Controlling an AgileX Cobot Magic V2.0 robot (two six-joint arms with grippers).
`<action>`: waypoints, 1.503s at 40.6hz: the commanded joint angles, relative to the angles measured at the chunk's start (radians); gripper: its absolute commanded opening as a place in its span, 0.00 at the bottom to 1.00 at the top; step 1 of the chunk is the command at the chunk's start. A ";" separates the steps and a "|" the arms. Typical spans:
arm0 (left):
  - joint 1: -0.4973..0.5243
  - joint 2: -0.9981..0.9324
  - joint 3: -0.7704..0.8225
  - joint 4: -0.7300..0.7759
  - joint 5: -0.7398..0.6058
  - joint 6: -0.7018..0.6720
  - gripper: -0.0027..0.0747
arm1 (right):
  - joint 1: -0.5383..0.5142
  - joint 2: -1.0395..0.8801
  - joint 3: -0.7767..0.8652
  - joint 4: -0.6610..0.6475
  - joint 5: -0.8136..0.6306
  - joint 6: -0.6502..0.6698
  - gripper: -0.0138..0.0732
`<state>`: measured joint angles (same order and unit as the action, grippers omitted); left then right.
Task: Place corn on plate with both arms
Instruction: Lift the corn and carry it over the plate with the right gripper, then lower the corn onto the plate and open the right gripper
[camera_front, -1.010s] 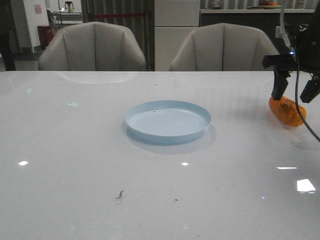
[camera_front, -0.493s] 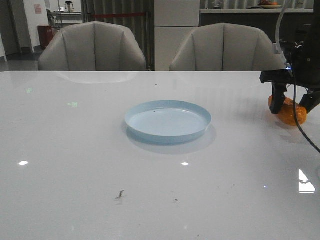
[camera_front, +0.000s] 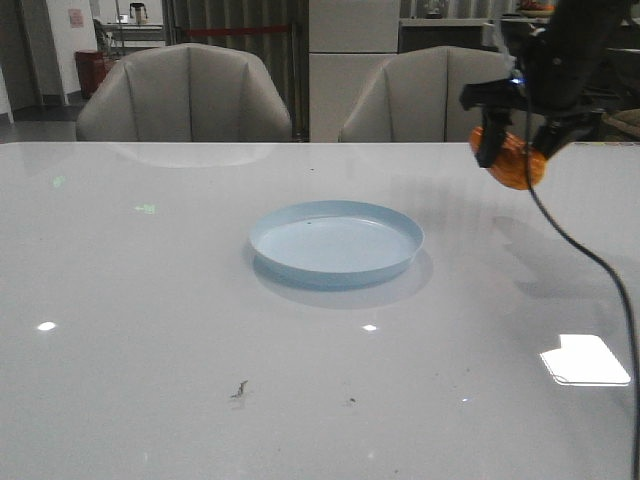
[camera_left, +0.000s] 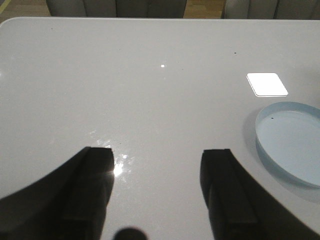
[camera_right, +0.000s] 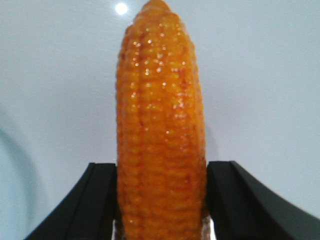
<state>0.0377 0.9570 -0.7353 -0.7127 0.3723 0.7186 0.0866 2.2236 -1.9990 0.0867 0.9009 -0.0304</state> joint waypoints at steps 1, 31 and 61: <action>0.000 -0.015 -0.030 -0.033 -0.060 -0.002 0.61 | 0.074 -0.072 -0.062 0.017 -0.007 -0.027 0.48; 0.000 -0.015 -0.030 -0.033 -0.053 -0.002 0.61 | 0.367 0.047 -0.064 0.010 0.115 -0.048 0.81; 0.000 -0.015 -0.030 -0.033 -0.075 -0.002 0.61 | 0.178 -0.146 -0.403 0.036 0.310 0.013 0.82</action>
<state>0.0377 0.9570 -0.7353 -0.7184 0.3664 0.7186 0.3122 2.2122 -2.3606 0.1134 1.2244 -0.0225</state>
